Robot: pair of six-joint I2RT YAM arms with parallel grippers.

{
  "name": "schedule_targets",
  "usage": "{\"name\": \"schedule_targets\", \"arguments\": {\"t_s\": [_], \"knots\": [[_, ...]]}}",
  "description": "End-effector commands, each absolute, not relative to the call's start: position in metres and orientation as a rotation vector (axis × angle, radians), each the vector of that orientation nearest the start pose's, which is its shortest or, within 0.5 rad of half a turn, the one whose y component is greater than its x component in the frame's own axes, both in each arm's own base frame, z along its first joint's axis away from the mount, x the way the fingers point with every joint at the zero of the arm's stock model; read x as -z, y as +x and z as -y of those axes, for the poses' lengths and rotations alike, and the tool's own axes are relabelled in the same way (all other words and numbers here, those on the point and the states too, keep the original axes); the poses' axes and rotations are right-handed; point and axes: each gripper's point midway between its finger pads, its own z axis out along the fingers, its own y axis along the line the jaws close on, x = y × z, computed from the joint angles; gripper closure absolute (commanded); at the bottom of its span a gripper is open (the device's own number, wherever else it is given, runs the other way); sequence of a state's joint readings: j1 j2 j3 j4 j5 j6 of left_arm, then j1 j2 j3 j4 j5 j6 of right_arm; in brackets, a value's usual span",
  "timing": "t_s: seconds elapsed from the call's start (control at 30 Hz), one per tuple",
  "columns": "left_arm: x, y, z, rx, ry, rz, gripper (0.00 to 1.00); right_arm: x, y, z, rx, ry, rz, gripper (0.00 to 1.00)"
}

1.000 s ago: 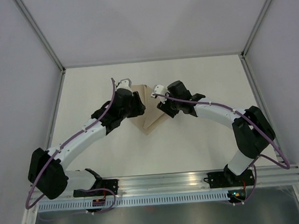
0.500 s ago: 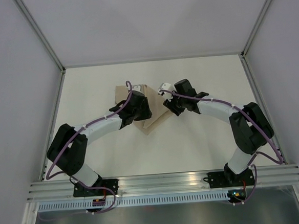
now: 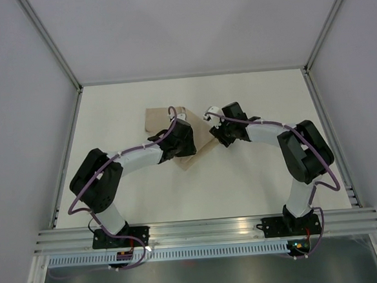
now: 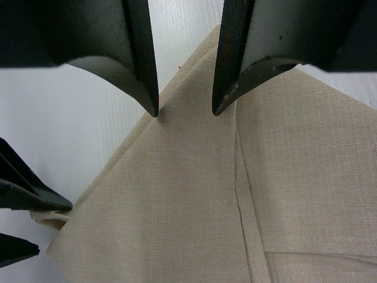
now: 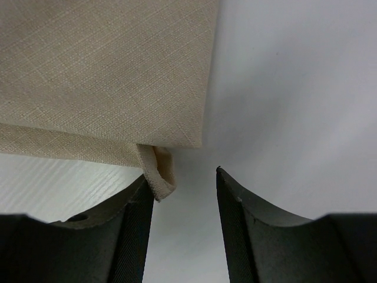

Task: Fold the napkin, place the utensils inside, and roll it up
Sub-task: Fold the napkin

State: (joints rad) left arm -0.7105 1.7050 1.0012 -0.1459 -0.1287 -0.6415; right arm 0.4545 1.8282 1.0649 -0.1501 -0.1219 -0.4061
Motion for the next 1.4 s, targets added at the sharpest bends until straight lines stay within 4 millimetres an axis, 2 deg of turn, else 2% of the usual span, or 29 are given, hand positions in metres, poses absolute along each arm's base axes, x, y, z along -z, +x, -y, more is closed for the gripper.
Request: {"name": "schedule_targets", "arguments": {"t_s": [0.0,0.13,0.27,0.37,0.47,0.57,0.63,0.73,0.87,1.0,1.17,1.23,1.37], "knots": [[-0.057,0.323,0.289,0.502,-0.023,-2.431,0.53,-0.033,0.401,-0.196,-0.178,-1.013,-2.205,0.48],[-0.046,0.317,0.288,0.489,-0.017,-2.459,0.54,-0.042,0.399,-0.196,-0.202,-1.008,-2.197,0.48],[-0.038,0.311,0.286,0.485,-0.021,-2.475,0.54,-0.069,0.400,-0.194,-0.264,-0.987,-2.173,0.48],[-0.041,0.309,0.286,0.493,-0.022,-2.469,0.54,-0.096,0.405,-0.198,-0.309,-0.974,-2.135,0.47],[-0.043,0.307,0.287,0.506,-0.013,-2.467,0.54,-0.108,0.405,-0.202,-0.350,-0.974,-2.125,0.47],[-0.042,0.304,0.288,0.513,-0.006,-2.476,0.54,-0.120,0.416,-0.208,-0.376,-0.957,-2.105,0.46],[-0.040,0.303,0.288,0.514,-0.001,-2.482,0.54,-0.118,0.421,-0.213,-0.396,-0.954,-2.118,0.46],[-0.038,0.302,0.287,0.508,0.001,-2.489,0.54,-0.104,0.437,-0.219,-0.412,-0.939,-2.162,0.46],[-0.037,0.302,0.287,0.505,0.003,-2.493,0.54,-0.074,0.455,-0.227,-0.420,-0.931,-2.238,0.47],[-0.036,0.302,0.287,0.502,0.009,-2.496,0.54,-0.051,0.466,-0.223,-0.372,-0.894,-2.290,0.50],[-0.033,0.302,0.289,0.500,0.016,-2.501,0.54,-0.032,0.461,-0.215,-0.336,-0.908,-2.334,0.53],[-0.031,0.302,0.288,0.498,0.021,-2.504,0.54,-0.031,0.459,-0.210,-0.311,-0.919,-2.334,0.55],[-0.028,0.301,0.287,0.490,0.032,-2.510,0.54,-0.026,0.440,-0.202,-0.304,-0.949,-2.347,0.56]]}}
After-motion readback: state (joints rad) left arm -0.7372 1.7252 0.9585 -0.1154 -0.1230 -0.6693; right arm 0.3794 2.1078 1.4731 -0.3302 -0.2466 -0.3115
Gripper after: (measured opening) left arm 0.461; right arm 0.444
